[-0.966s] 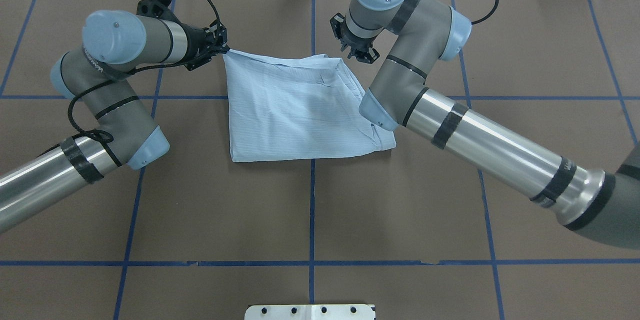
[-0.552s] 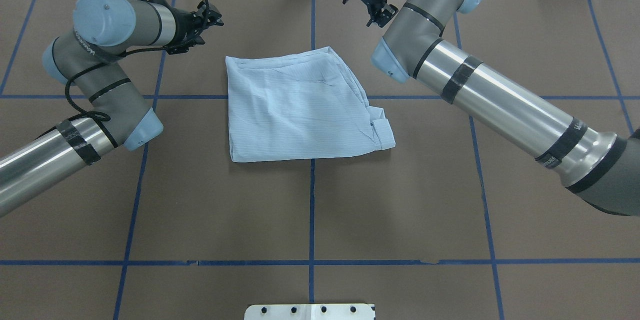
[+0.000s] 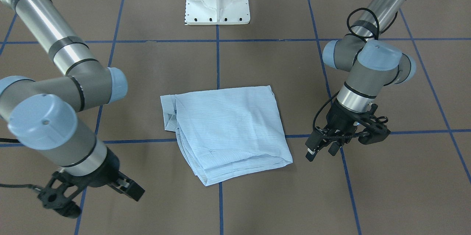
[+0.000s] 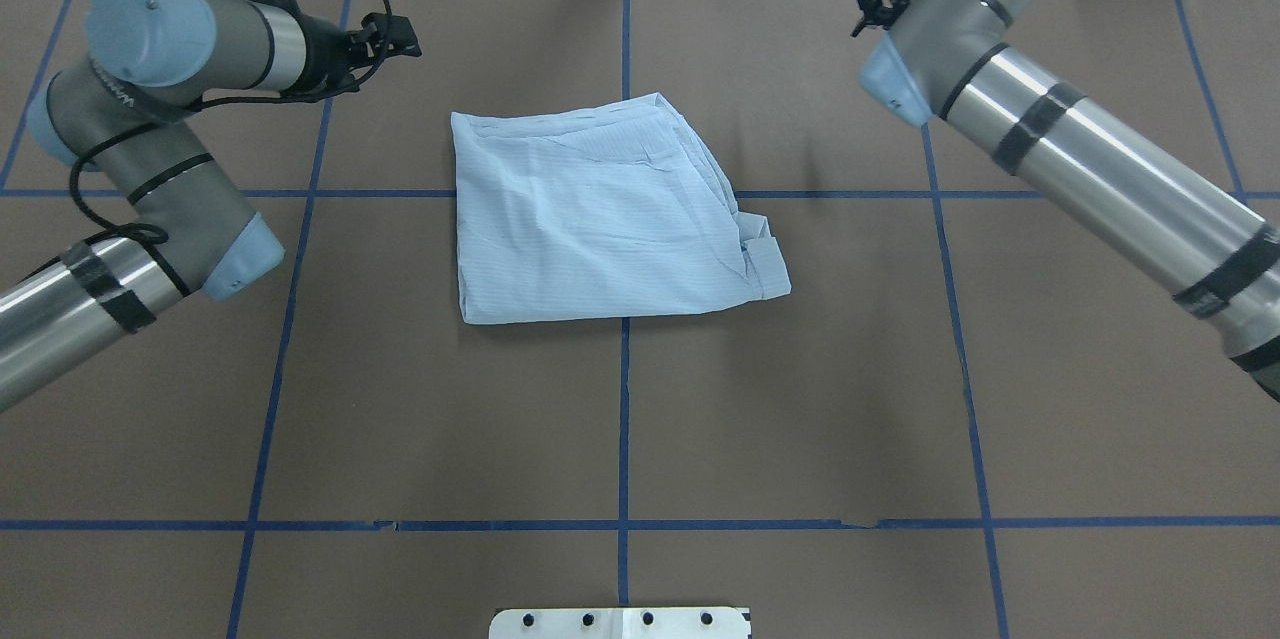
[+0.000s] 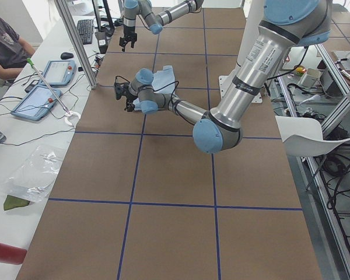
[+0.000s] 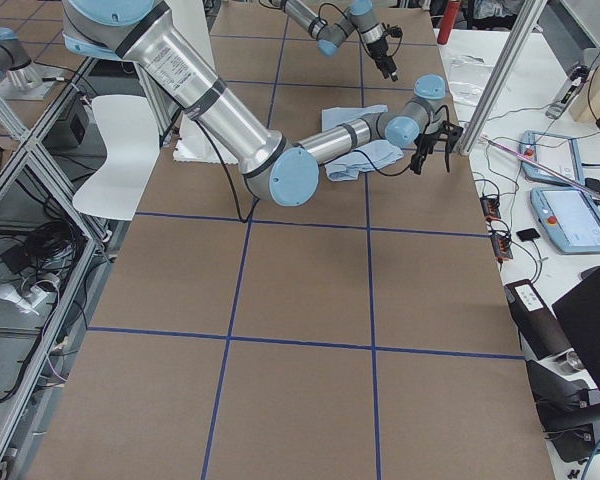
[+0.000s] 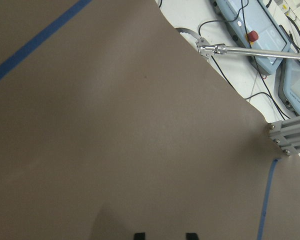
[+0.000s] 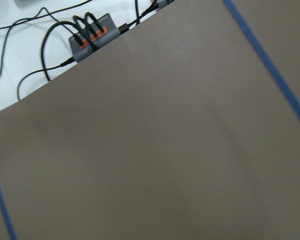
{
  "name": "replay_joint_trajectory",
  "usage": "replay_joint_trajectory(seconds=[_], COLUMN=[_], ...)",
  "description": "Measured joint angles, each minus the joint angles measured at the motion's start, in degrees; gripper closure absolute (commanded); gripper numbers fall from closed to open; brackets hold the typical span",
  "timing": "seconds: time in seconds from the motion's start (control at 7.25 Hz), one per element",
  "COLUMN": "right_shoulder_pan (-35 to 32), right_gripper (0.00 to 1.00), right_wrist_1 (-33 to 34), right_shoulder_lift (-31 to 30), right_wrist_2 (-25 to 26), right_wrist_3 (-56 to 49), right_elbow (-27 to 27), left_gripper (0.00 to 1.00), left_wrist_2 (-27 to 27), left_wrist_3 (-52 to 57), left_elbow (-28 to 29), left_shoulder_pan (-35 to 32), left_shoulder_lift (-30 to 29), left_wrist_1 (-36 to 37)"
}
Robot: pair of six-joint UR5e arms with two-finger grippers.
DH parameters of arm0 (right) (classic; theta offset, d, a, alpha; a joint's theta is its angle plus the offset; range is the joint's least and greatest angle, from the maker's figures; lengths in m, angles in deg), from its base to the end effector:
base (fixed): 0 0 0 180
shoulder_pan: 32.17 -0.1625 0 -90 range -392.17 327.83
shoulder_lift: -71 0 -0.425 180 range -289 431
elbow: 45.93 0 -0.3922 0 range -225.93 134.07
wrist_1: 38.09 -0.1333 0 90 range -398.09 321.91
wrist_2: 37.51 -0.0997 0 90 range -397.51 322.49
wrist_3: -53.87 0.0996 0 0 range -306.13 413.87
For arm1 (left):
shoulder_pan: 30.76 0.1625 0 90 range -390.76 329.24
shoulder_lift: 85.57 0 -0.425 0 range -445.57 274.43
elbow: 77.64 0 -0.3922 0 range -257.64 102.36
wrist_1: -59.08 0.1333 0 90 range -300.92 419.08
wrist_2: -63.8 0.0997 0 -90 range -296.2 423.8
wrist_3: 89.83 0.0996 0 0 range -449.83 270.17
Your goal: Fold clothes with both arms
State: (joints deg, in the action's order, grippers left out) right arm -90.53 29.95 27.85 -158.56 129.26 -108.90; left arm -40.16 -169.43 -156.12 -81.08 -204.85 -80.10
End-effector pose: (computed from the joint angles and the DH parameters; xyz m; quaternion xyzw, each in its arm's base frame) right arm -0.3553 -0.7328 0.3174 0.0032 -0.4249 0.2468 0.8709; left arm 0.3688 -0.6157 0.3597 0.1892 0.5236 -0.2197 0.8011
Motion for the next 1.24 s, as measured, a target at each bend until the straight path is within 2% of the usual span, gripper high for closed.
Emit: replay_joint_trajectory(seconds=[0.41,0.69,0.97,1.24], right_shoulder_pan=[-10.79,-20.52,-26.71,-28.59], right_gripper=[0.0,0.0,0.0,0.0], right_wrist_1=[8.91,11.03,12.0,17.1], right_shoulder_lift=[-13.79,-23.37,-30.71,-32.45], right_wrist_2=[-5.17,-12.04,-14.64,-14.65], right_wrist_3=[-33.87,-51.84,-66.37,-73.94], right_elbow=[-9.37,-12.9,-13.48,-13.6], left_gripper=[0.0,0.0,0.0,0.0], left_wrist_2=[-6.3,-15.75,-26.12,-28.65], left_wrist_3=[21.53,38.97,56.31,70.94], left_elbow=[-10.83,-16.13,-16.97,-16.26], left_shoulder_pan=[-4.73,-13.63,-24.72,-30.55], left_shoulder_lift=[11.59,19.51,27.24,31.45], left_wrist_1=[4.43,8.96,10.21,14.45])
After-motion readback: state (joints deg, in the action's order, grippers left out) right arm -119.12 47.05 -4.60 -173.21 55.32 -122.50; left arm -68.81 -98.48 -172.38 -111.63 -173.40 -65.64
